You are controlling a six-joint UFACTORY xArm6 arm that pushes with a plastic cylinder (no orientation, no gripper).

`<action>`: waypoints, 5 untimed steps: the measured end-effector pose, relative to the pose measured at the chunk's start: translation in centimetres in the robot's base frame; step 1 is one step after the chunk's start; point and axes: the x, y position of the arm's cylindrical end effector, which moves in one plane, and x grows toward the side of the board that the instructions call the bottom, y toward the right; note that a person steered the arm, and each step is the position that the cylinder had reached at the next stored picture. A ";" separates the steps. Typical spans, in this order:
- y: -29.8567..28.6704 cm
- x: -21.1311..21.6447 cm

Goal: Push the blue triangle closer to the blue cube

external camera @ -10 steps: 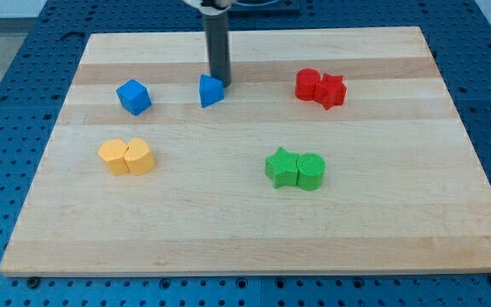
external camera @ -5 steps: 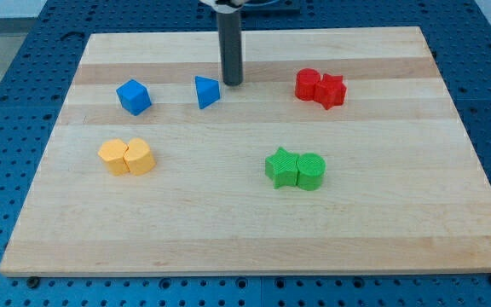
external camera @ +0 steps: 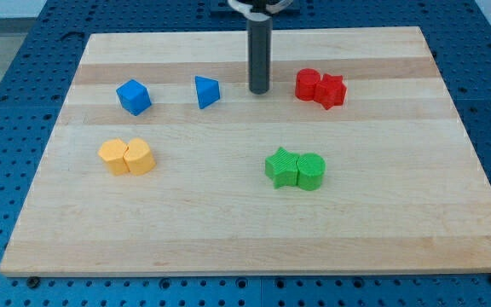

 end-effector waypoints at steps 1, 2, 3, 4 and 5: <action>-5.3 0.0; -10.1 0.0; -10.0 0.0; -7.1 0.0; -6.3 0.7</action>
